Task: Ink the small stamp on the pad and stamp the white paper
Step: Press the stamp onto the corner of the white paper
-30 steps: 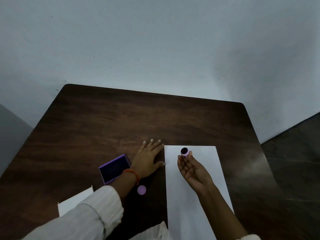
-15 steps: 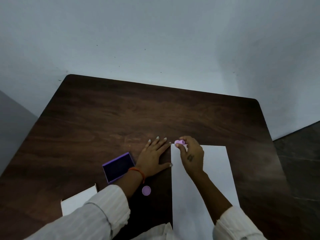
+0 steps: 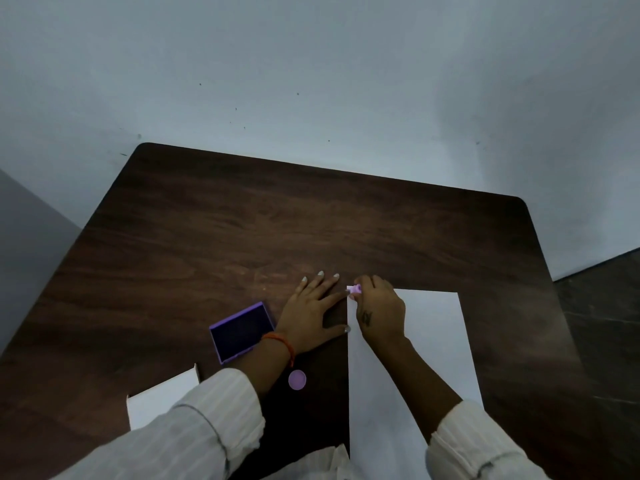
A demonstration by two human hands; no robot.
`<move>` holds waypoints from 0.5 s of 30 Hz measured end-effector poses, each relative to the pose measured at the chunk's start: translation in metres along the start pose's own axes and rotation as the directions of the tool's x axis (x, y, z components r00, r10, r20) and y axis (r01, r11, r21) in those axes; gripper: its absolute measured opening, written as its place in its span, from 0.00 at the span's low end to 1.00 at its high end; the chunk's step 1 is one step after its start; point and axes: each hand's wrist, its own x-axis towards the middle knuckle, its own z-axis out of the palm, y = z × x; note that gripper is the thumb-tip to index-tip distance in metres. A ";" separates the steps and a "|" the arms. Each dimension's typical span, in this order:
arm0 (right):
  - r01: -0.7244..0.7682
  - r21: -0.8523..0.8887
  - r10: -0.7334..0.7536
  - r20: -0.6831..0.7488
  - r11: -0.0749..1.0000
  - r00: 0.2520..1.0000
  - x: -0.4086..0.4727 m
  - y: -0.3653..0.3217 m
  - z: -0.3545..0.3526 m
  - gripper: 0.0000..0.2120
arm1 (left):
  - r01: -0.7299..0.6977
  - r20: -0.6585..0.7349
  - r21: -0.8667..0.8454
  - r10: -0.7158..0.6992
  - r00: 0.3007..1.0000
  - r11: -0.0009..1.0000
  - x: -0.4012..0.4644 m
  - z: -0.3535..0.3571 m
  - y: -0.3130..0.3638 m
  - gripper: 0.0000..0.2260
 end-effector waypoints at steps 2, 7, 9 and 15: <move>-0.013 0.000 0.013 0.007 1.000 1.000 0.001 -0.002 0.000 0.16 | 0.002 -0.008 -0.016 -0.002 1.000 1.000 -0.001 0.000 0.000 0.32; -0.027 -0.036 0.030 0.071 0.999 0.997 0.007 -0.002 -0.001 0.16 | 0.002 -0.020 -0.040 -0.002 1.000 0.999 0.000 0.000 0.000 0.32; -0.017 -0.039 0.020 0.089 0.999 0.996 0.009 -0.001 -0.001 0.16 | 0.001 -0.022 -0.039 -0.002 1.000 0.999 0.000 0.001 0.000 0.32; 0.010 -0.029 -0.007 0.101 1.000 0.995 0.010 0.000 0.000 0.16 | -0.001 -0.043 -0.068 -0.002 0.999 0.998 0.000 0.004 -0.001 0.31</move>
